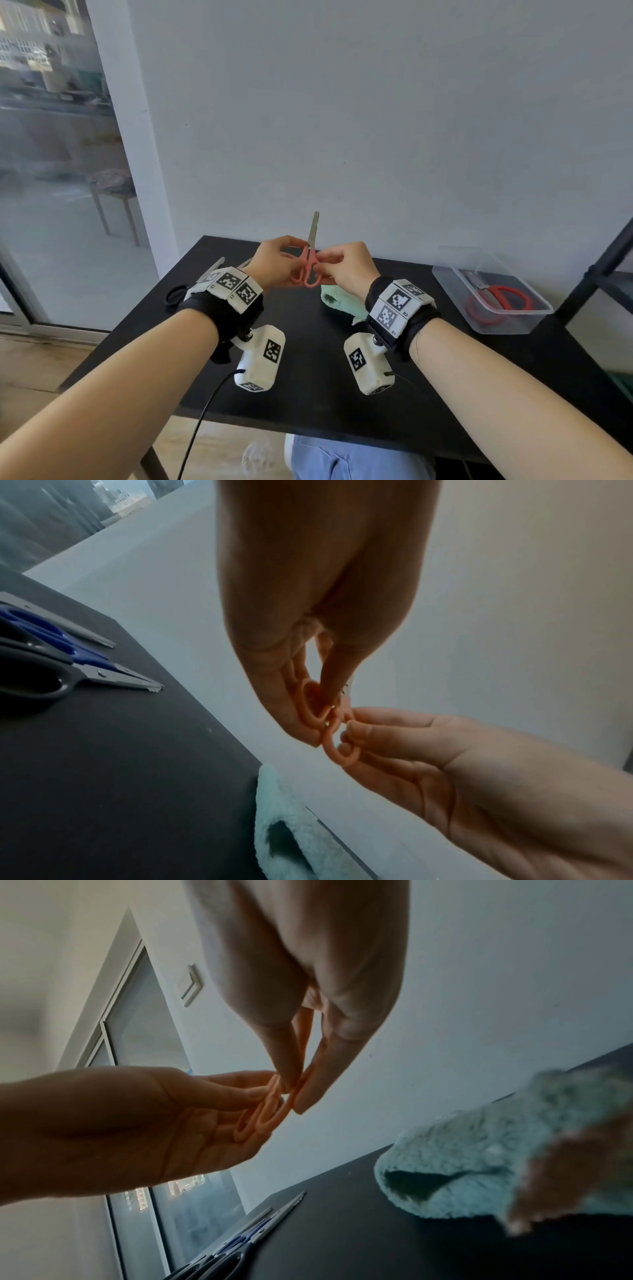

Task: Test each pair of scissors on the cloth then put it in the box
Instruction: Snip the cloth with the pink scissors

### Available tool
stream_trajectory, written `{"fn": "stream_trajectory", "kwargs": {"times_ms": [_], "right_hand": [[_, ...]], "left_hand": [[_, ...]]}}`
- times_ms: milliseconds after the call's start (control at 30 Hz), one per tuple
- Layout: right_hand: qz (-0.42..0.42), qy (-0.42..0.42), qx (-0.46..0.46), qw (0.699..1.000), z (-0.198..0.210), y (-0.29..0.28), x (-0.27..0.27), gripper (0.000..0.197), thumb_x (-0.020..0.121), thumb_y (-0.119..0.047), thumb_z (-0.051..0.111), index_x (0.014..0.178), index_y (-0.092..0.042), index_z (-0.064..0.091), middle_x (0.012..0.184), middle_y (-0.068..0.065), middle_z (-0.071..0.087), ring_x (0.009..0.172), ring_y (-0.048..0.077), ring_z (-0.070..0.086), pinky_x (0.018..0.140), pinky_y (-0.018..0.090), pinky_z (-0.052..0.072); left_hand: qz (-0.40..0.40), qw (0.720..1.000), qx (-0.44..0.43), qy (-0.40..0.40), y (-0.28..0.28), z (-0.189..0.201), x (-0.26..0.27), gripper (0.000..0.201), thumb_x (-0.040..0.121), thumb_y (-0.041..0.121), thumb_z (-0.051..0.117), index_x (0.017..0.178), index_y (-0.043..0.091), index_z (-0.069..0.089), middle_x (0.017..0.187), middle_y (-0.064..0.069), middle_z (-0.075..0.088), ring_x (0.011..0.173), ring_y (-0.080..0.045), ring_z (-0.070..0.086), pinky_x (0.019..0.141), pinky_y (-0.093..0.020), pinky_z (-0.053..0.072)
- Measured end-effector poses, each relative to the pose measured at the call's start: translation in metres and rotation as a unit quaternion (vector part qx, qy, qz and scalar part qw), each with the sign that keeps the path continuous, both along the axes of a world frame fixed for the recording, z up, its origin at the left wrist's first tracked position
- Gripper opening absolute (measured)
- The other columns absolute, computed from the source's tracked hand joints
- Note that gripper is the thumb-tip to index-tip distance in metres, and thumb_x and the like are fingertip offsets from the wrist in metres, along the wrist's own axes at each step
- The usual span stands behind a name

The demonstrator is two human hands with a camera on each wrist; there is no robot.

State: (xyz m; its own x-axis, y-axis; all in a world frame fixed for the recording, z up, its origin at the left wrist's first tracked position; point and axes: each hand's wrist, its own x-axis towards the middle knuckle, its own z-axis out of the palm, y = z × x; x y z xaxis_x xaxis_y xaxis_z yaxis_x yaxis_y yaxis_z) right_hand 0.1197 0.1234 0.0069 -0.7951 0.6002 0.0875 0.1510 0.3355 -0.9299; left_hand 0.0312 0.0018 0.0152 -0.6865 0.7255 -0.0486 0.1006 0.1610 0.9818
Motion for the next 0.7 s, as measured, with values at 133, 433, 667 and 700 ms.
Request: {"fn": "stream_trajectory", "kwargs": {"times_ms": [133, 433, 667, 700], "right_hand": [[-0.001, -0.016, 0.049, 0.999, -0.004, 0.009, 0.013, 0.014, 0.082, 0.0, 0.069, 0.094, -0.004, 0.074, 0.077, 0.008, 0.071, 0.071, 0.022, 0.07, 0.076, 0.034, 0.059], [-0.013, -0.045, 0.138, 0.989, -0.01, 0.026, 0.031, 0.015, 0.084, -0.004, 0.068, 0.096, -0.009, 0.075, 0.087, 0.007, 0.075, 0.08, 0.022, 0.071, 0.081, 0.041, 0.058], [0.006, -0.061, 0.174, 0.983, -0.01, 0.034, 0.036, 0.016, 0.085, -0.009, 0.068, 0.098, -0.013, 0.076, 0.091, 0.005, 0.075, 0.083, 0.019, 0.07, 0.081, 0.04, 0.057], [0.009, -0.064, 0.178, 0.982, -0.009, 0.035, 0.037, 0.017, 0.085, -0.007, 0.067, 0.098, -0.013, 0.076, 0.092, 0.005, 0.075, 0.082, 0.019, 0.07, 0.081, 0.04, 0.058]], "left_hand": [[-0.008, 1.0, 0.015, -0.002, 0.007, 0.0, 0.016, 0.016, 0.085, 0.003, 0.068, 0.098, 0.011, 0.062, 0.1, -0.034, 0.065, 0.08, -0.037, 0.065, 0.081, -0.053, 0.056], [-0.029, 0.999, 0.01, -0.01, 0.016, -0.002, 0.028, 0.017, 0.087, 0.007, 0.067, 0.103, 0.01, 0.063, 0.075, -0.018, 0.061, 0.053, -0.017, 0.058, 0.067, -0.034, 0.06], [-0.031, 0.999, -0.024, 0.012, 0.019, -0.002, 0.023, 0.009, 0.09, 0.017, 0.064, 0.097, 0.022, 0.062, 0.075, -0.012, 0.06, 0.05, -0.01, 0.053, 0.066, -0.028, 0.056], [-0.03, 0.999, -0.03, 0.017, 0.019, -0.001, 0.022, 0.011, 0.09, 0.018, 0.064, 0.1, 0.021, 0.062, 0.074, -0.011, 0.059, 0.051, -0.011, 0.052, 0.063, -0.025, 0.055]]}}
